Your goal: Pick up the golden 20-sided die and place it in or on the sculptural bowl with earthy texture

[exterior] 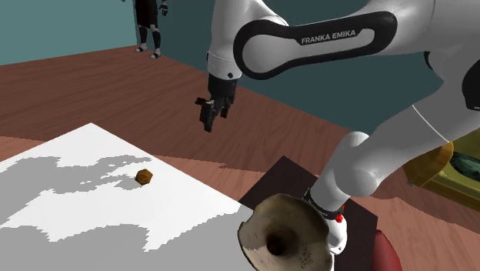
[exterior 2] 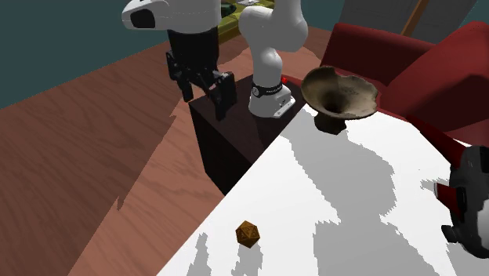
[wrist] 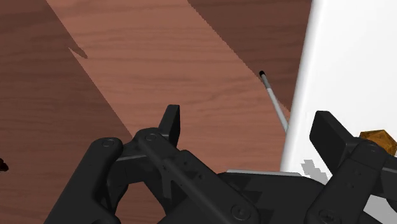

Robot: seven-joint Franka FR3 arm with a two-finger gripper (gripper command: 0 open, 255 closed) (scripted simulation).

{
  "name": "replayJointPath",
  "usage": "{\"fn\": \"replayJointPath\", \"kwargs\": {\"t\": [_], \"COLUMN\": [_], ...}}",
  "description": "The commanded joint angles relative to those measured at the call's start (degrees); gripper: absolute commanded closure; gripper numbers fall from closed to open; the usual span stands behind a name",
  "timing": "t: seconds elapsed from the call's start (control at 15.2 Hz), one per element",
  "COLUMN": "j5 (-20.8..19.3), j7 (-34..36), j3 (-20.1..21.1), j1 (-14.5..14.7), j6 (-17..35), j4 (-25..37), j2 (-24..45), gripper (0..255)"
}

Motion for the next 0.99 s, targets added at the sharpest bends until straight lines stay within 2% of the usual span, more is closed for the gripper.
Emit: {"fn": "replayJointPath", "kwargs": {"t": [0.0,0.4,0.92], "j5": [-0.23,-3.27,-11.45], "j7": [1.94,8.78,18.68], "j3": [1.74,6.64,10.21], "j1": [0.42,1.82,6.05], "j6": [2.17,6.42,8.75], "j4": [1.28,8.11,20.88], "j2": [3.46,15.02,32.10], "gripper": [0,0,0]}}
